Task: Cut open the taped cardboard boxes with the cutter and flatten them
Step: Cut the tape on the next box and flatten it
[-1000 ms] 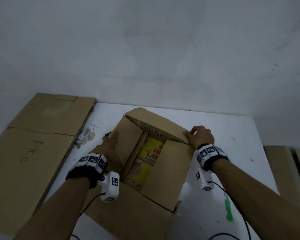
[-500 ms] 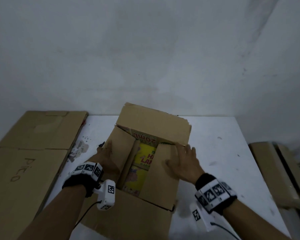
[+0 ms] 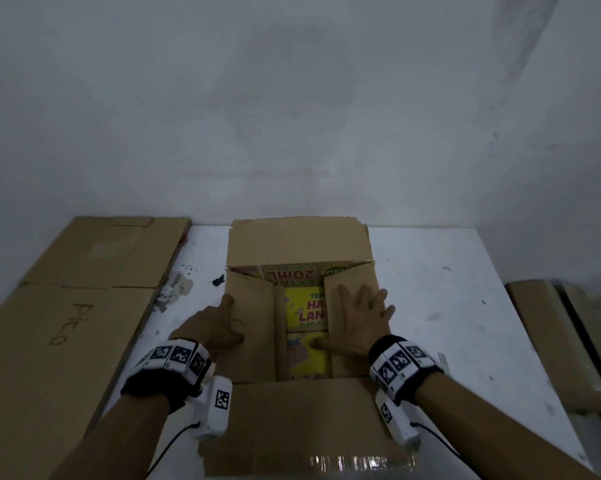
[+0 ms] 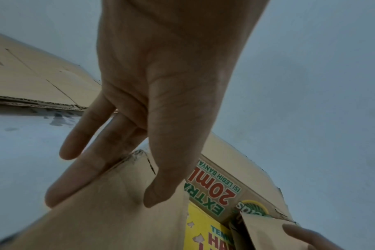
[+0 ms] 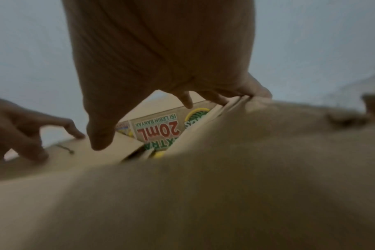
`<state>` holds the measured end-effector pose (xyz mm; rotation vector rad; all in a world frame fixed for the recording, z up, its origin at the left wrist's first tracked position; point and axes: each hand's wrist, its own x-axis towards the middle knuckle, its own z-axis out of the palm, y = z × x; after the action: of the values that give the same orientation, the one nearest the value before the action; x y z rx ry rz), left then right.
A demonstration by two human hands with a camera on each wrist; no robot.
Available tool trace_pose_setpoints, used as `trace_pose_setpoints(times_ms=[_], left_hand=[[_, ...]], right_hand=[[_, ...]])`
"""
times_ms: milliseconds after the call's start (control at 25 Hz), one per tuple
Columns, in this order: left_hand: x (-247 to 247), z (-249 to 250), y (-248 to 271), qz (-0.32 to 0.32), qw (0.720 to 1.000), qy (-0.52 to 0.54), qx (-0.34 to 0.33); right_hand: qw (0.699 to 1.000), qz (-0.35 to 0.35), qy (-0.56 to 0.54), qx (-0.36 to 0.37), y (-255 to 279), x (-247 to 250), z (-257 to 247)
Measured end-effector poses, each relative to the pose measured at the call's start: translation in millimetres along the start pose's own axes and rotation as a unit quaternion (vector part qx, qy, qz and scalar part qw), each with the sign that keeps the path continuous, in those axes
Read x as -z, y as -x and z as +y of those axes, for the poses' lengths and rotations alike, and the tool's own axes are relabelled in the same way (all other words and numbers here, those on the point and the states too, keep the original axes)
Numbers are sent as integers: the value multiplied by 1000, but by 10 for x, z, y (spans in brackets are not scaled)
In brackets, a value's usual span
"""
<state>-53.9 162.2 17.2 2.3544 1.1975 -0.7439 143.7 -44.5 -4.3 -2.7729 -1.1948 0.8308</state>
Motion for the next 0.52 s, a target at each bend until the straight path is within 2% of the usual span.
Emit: trace_pose_setpoints(times_ms=[200,320,400,480,520], left_hand=[[-17,63,17,52,998,-36,-12],[-102,197,-32,37,999,-5,-32],[-144,285,-28,32,999,19,-33],[-166,340,-39,34,998,43,-24],[-165,362,-36,34,998,49,-16]], right_hand=[[992,42,122,-6,7,-186,-20],[990,39,136,-12,42,-180,-30],[996,37,82,1,51,-143,-19],[997,33,-67,26,101,-9,46],[984,33,-169,40,145,94,125]])
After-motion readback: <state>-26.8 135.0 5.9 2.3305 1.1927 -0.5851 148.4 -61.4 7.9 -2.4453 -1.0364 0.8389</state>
